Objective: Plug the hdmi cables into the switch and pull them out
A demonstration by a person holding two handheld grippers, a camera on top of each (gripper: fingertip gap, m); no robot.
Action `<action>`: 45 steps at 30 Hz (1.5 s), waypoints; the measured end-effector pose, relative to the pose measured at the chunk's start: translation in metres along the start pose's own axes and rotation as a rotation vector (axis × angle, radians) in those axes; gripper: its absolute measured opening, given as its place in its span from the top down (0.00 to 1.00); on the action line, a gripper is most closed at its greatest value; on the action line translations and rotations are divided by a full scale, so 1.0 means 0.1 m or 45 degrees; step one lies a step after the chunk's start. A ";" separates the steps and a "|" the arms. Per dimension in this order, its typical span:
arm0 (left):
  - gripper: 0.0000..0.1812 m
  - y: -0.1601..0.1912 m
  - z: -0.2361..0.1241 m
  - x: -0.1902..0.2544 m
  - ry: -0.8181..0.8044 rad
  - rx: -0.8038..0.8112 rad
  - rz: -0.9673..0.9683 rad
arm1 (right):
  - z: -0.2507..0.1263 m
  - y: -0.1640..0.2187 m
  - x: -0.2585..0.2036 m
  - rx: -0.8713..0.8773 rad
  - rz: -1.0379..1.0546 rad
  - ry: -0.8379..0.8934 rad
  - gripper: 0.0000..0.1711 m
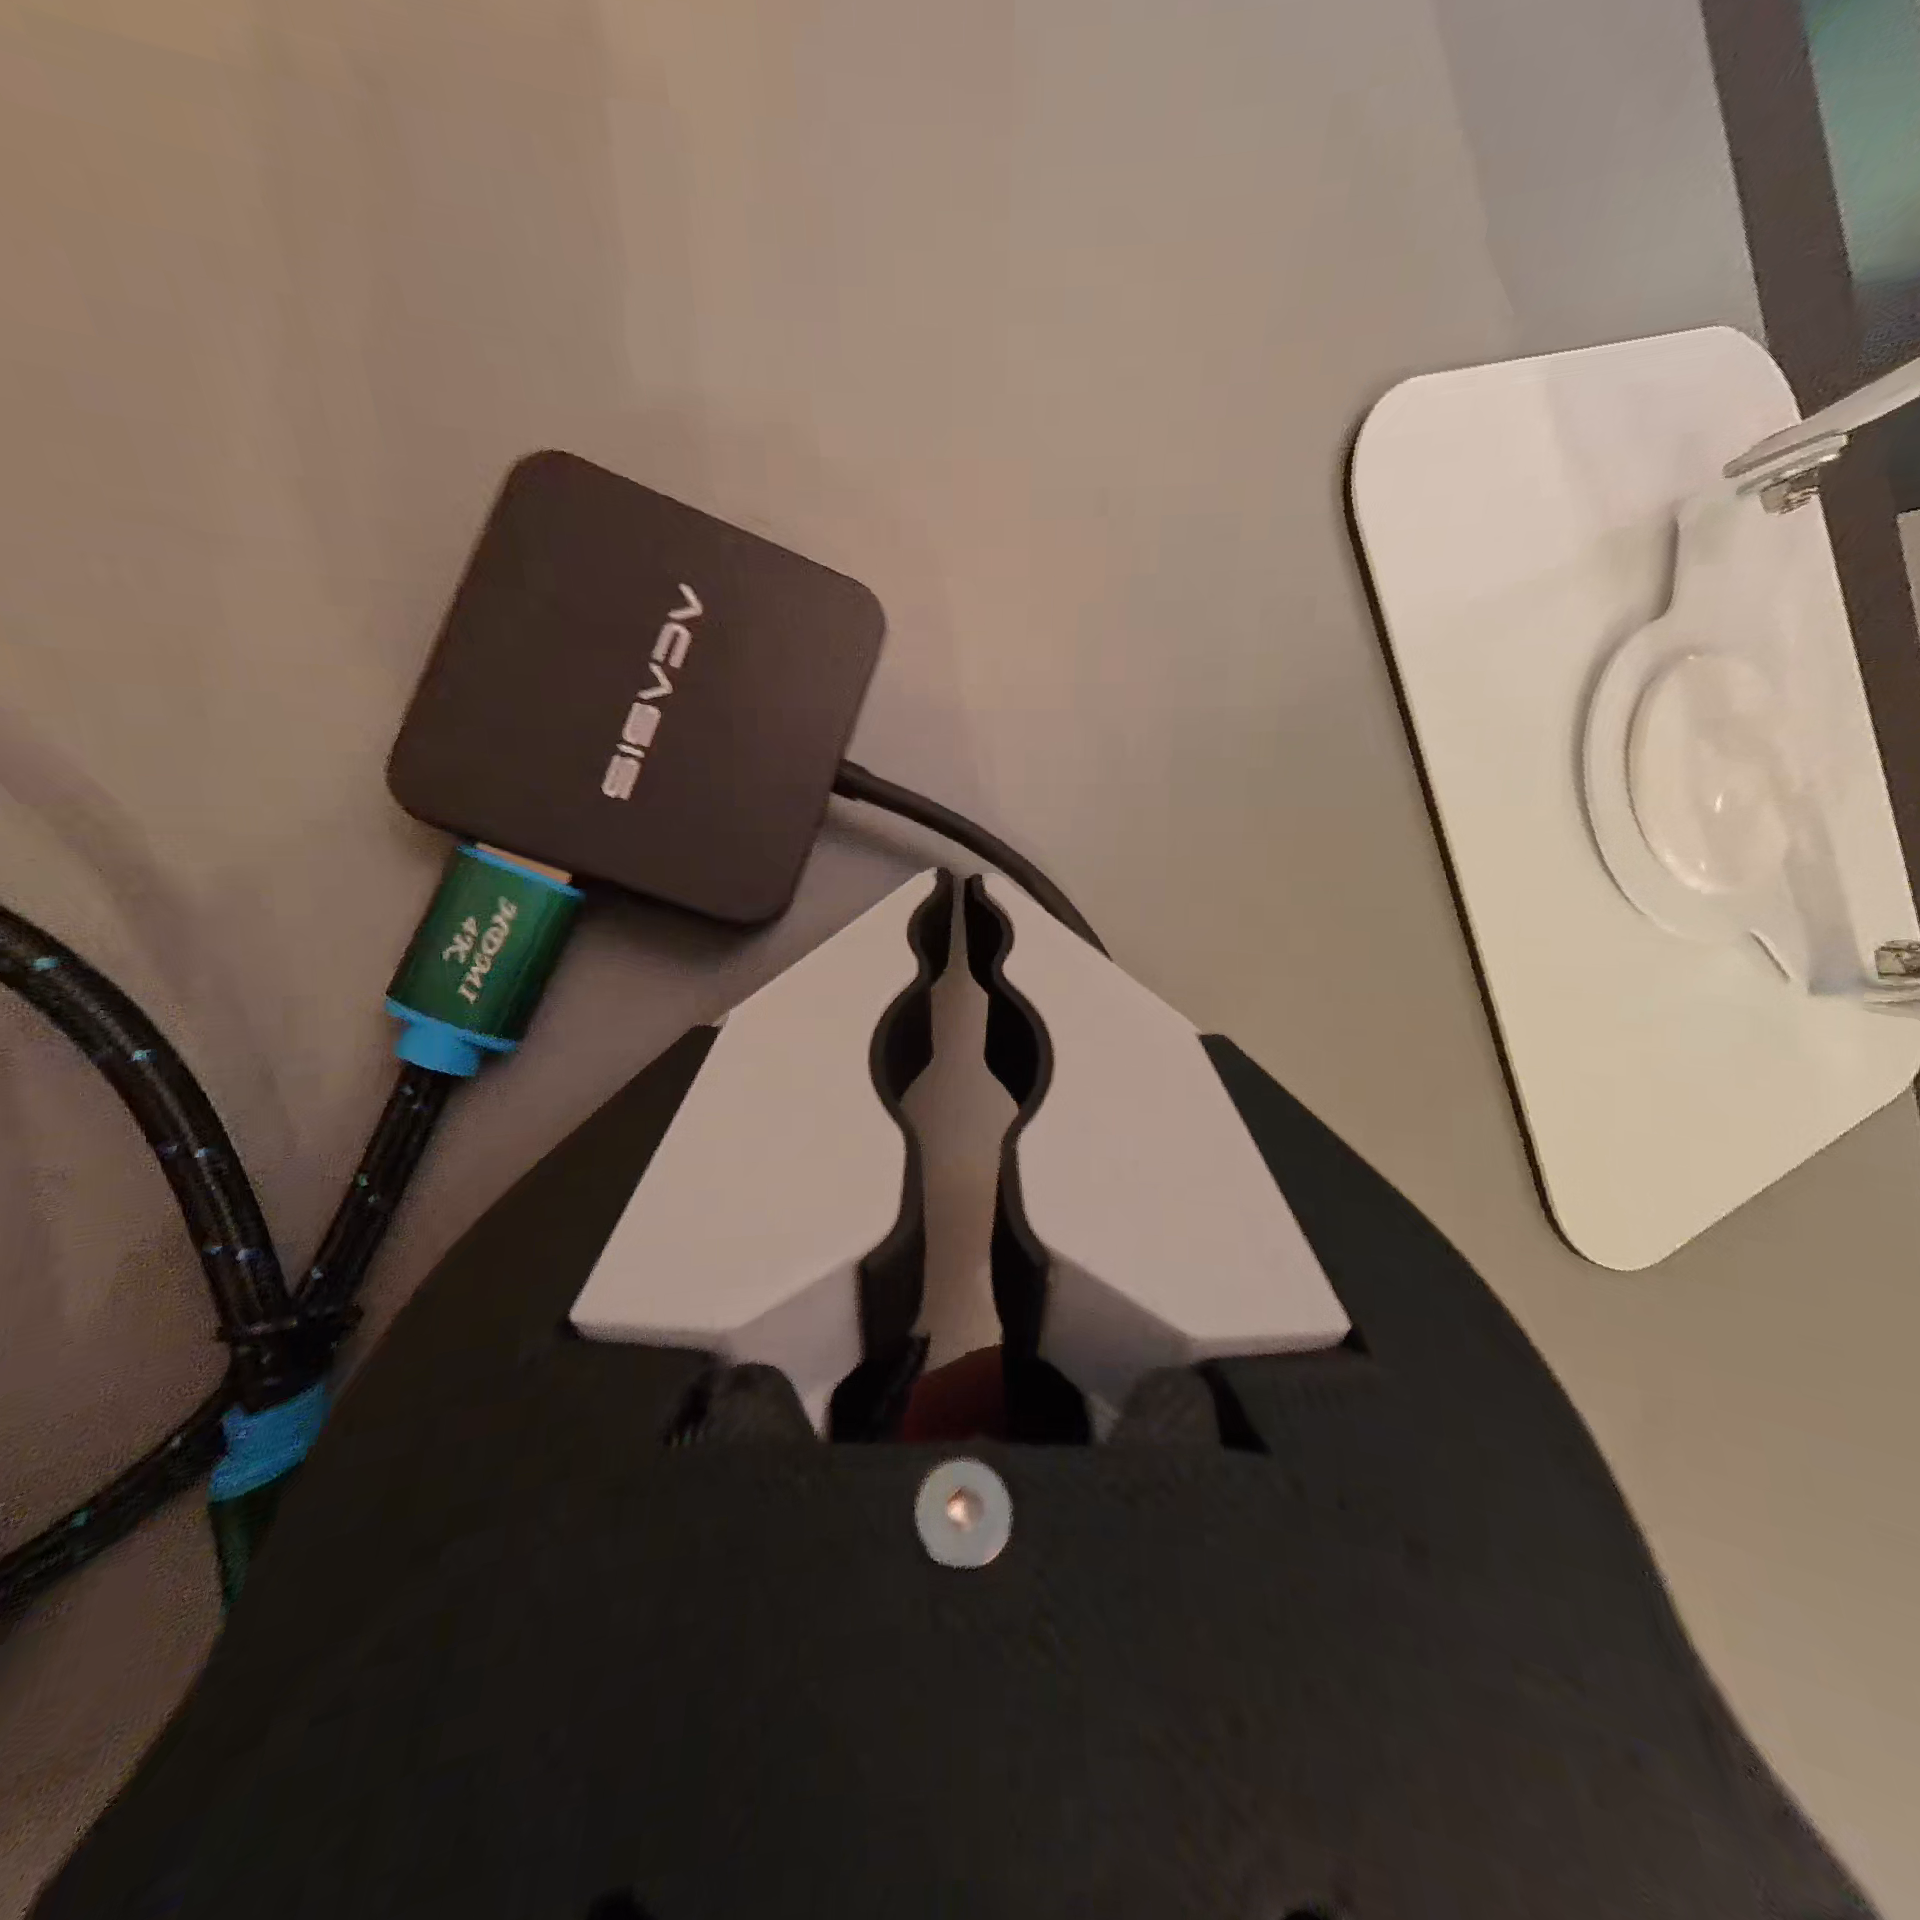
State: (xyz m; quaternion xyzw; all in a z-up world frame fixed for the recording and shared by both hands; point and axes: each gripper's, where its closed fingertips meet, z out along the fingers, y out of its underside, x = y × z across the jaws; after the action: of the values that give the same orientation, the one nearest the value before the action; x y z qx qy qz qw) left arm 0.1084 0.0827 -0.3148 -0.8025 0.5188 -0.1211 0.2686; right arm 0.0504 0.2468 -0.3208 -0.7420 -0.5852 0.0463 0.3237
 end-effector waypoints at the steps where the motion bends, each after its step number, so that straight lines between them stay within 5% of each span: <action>1: 0.90 -0.06 -0.04 0.06 0.031 0.052 0.012 | -0.01 0.00 0.00 -0.002 -0.005 -0.007 0.99; 6: 0.85 -0.09 -0.50 -0.15 0.080 0.236 -0.057 | -0.21 0.04 -0.08 0.085 0.051 -0.017 0.94; 11: 0.83 0.22 -0.79 -0.96 -0.188 0.203 -0.184 | -0.42 0.03 -0.58 0.192 0.115 -0.222 0.84; 22: 0.83 0.48 -0.46 -1.15 -0.319 0.024 -0.155 | -0.35 -0.01 -0.87 0.148 0.226 -0.220 0.85; 31: 0.90 0.62 -0.26 -0.77 -0.148 -0.007 -0.270 | -0.33 -0.03 -0.88 0.157 0.151 -0.235 0.90; 36: 0.78 0.44 -0.50 -0.96 -0.268 0.182 -0.247 | -0.36 -0.02 -0.86 0.230 0.057 -0.214 0.90; 42: 0.62 0.52 -0.64 -1.44 -0.534 0.052 -0.048 | -0.47 -0.08 -0.89 0.360 -0.027 -0.228 0.90; 45: 0.61 0.48 -0.68 -1.46 -0.410 0.118 -0.208 | -0.59 -0.14 -0.88 0.470 -0.066 -0.241 0.90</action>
State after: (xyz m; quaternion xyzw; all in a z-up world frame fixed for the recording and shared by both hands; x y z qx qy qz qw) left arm -0.0238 0.1781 -0.2724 -0.8377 0.3959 -0.0363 0.3744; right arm 0.0374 0.1437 -0.2945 -0.6471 -0.6136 0.2140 0.3988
